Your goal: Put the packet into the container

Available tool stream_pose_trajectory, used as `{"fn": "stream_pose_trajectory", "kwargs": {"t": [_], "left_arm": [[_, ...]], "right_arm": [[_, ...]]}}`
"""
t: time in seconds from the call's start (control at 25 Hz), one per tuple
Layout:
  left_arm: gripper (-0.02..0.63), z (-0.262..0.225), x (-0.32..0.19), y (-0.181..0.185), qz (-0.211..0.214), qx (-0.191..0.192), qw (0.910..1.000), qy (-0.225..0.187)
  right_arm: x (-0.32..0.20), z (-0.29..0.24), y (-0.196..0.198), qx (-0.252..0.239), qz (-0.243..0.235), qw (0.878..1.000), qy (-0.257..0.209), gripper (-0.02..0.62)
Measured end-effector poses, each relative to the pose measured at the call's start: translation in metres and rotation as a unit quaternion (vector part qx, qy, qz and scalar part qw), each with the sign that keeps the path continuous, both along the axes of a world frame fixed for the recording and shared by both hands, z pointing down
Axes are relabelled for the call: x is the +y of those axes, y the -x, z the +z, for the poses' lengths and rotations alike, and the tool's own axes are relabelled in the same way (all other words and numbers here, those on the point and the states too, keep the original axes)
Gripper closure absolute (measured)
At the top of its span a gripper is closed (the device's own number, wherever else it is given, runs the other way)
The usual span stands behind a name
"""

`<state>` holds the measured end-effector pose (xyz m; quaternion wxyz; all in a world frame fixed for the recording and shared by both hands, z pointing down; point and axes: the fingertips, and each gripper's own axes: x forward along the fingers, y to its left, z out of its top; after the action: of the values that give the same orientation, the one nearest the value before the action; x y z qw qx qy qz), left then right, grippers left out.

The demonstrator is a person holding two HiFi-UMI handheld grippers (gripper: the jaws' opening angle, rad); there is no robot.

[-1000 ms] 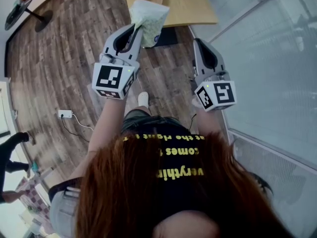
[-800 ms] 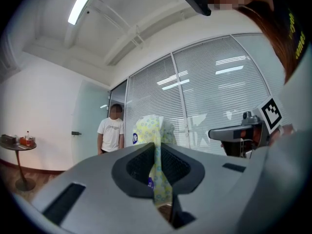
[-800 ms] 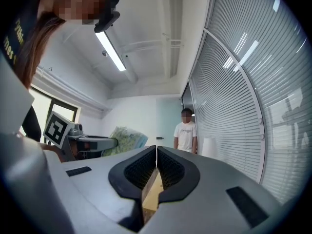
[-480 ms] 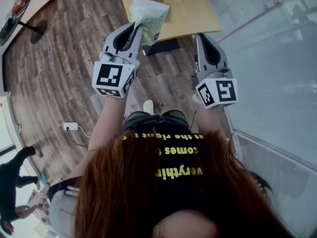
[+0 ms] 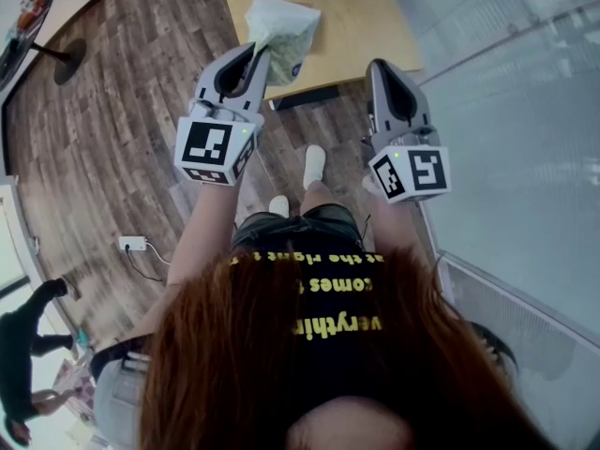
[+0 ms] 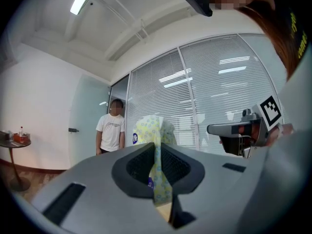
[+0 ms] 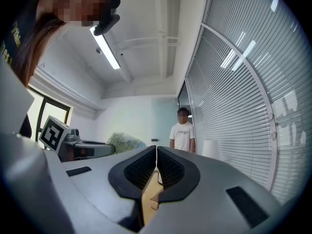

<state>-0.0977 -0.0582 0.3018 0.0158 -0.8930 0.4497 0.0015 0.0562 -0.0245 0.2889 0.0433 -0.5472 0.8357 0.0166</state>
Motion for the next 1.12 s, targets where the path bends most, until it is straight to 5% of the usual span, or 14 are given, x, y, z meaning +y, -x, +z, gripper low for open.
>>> {"fn": "stream_pose_trajectory", "kwargs": {"t": [1.12], "left_arm": [[0.577, 0.008, -0.16, -0.045, -0.082, -0.004, 0.9966, 0.006]], "right_arm": [[-0.187, 0.0, -0.055, 0.003, -0.09, 0.996, 0.004, 0.578]]}}
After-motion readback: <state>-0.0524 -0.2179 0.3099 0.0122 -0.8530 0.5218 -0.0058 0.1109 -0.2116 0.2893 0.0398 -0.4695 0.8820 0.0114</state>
